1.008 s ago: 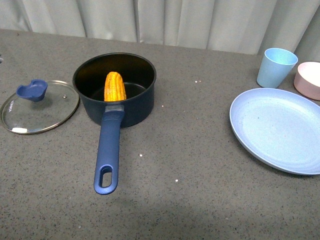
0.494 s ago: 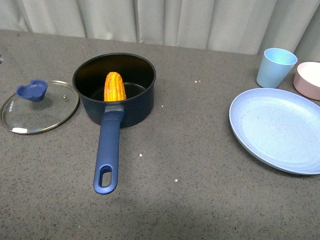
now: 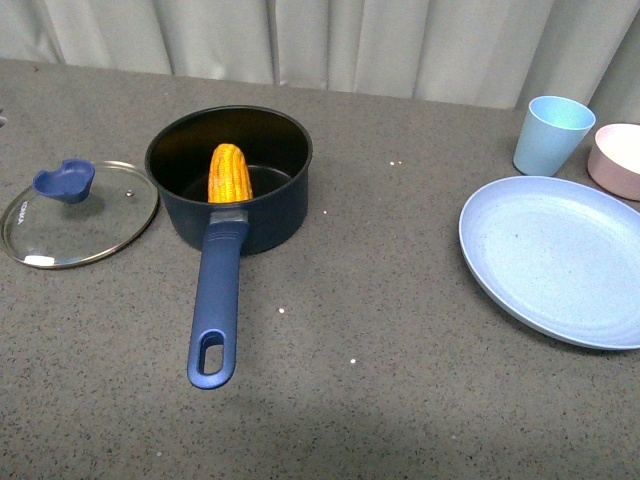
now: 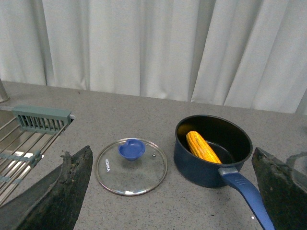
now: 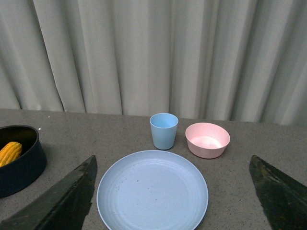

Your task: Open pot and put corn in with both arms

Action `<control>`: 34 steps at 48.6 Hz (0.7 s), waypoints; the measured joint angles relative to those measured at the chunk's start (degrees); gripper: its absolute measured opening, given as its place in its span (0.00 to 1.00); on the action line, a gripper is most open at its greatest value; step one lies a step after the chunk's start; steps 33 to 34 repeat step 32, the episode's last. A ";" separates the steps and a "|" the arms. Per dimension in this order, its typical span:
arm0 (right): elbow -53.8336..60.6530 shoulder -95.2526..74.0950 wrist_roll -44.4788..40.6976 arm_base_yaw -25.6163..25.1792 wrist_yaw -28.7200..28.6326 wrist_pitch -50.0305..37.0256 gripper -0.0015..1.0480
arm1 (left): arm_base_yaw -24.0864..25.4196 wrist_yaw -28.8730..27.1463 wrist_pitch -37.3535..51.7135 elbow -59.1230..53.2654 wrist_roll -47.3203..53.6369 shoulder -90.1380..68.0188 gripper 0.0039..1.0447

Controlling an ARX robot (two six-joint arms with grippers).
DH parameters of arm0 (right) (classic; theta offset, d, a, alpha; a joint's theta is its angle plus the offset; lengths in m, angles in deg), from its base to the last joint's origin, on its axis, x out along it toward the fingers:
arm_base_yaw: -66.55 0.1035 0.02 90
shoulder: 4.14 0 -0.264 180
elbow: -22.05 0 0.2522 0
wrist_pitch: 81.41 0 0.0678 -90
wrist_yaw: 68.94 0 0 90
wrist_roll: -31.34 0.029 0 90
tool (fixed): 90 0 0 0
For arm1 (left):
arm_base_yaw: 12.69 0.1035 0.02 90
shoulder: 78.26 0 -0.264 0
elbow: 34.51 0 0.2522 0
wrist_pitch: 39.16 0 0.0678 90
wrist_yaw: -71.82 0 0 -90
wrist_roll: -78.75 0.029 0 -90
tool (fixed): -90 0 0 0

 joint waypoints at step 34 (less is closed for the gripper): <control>0.00 0.00 0.02 0.00 0.00 0.00 0.91 | 0.00 0.00 0.00 0.00 0.00 0.00 0.94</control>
